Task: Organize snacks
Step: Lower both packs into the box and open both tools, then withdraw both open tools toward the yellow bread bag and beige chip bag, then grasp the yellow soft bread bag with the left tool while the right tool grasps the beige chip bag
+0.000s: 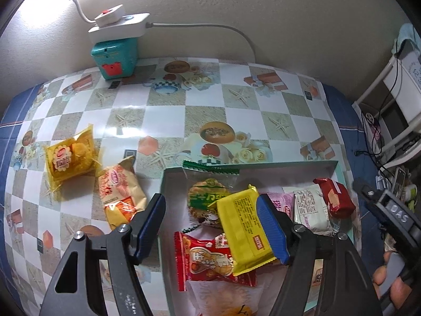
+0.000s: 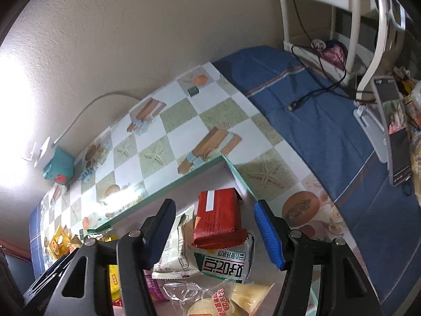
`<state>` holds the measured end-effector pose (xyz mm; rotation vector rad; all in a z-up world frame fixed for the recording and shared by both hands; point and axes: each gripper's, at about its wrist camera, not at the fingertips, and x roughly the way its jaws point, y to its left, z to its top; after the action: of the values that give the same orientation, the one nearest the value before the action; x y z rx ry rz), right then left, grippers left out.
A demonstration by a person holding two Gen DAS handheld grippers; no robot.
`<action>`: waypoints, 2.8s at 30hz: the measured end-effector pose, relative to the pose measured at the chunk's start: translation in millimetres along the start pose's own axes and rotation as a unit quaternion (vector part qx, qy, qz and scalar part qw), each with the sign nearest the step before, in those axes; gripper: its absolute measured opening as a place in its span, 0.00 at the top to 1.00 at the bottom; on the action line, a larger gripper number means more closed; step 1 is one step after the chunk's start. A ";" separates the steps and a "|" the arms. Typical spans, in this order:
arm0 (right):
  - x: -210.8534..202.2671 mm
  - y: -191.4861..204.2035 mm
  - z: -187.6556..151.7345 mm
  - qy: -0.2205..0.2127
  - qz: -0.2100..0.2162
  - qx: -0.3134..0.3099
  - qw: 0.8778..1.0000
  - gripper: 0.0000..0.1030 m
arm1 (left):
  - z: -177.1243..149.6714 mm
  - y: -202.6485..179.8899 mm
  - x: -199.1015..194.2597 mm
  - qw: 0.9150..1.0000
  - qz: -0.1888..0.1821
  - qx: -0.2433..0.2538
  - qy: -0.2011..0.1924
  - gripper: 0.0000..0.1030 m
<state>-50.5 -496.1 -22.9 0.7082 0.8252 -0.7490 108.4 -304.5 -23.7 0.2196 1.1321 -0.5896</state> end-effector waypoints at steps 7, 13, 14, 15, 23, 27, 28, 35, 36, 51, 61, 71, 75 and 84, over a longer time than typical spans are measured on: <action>-1.2 16.9 -3.8 0.016 -0.021 -0.046 0.999 0.29 | 2.0 14.9 -0.6 1.000 0.022 -0.015 -0.006 0.13; 6.0 29.2 -9.8 0.025 -0.027 -0.067 0.997 0.05 | 4.1 35.5 1.3 0.998 0.047 -0.039 -0.011 0.08; 6.3 30.7 -10.4 0.025 -0.027 -0.070 0.997 0.01 | 4.4 38.4 1.4 0.998 0.047 -0.042 -0.010 0.08; 6.7 33.1 -11.0 0.025 -0.027 -0.074 0.997 0.00 | 4.8 40.7 1.9 0.998 0.047 -0.044 -0.007 0.08; 5.2 44.1 -14.4 0.023 -0.033 -0.090 0.995 0.00 | 8.2 58.3 -2.3 0.997 0.044 -0.059 -0.011 0.07; -1.1 56.7 -16.4 0.018 -0.037 -0.103 0.994 0.00 | 11.3 72.9 -10.4 0.997 0.047 -0.060 -0.017 0.07; -3.2 61.3 -17.2 0.016 -0.034 -0.106 0.994 0.00 | 12.0 80.0 -13.4 0.997 0.048 -0.062 -0.018 0.07; -12.2 126.5 -37.6 0.008 0.017 -0.164 0.986 0.00 | 9.1 177.7 -33.5 0.987 0.074 -0.141 -0.029 0.07; -12.1 138.0 -42.2 0.008 0.025 -0.174 0.984 0.00 | 7.8 190.1 -34.9 0.985 0.079 -0.152 -0.031 0.07; 41.8 280.6 -117.5 0.073 0.077 -0.341 0.934 0.02 | 38.8 253.5 13.0 0.983 0.014 -0.178 0.036 0.07; 71.8 292.3 -138.8 0.099 0.072 -0.374 0.919 0.08 | 56.5 224.8 54.1 0.990 -0.008 -0.124 0.070 0.07; 85.9 289.4 -144.7 0.115 0.065 -0.382 0.915 0.33 | 59.1 217.0 68.5 0.991 0.013 -0.110 0.079 0.07; 91.0 281.6 -143.7 0.130 0.068 -0.363 0.920 0.53 | 52.2 219.9 66.2 0.990 0.003 -0.118 0.071 0.14; 78.8 266.5 -139.5 0.140 0.099 -0.327 0.929 0.54 | 35.4 221.8 55.1 0.989 -0.009 -0.133 0.061 0.25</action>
<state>147.2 -265.6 -89.6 0.2842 1.1652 -0.1573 273.4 -155.0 -86.2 0.0155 1.3183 -0.4399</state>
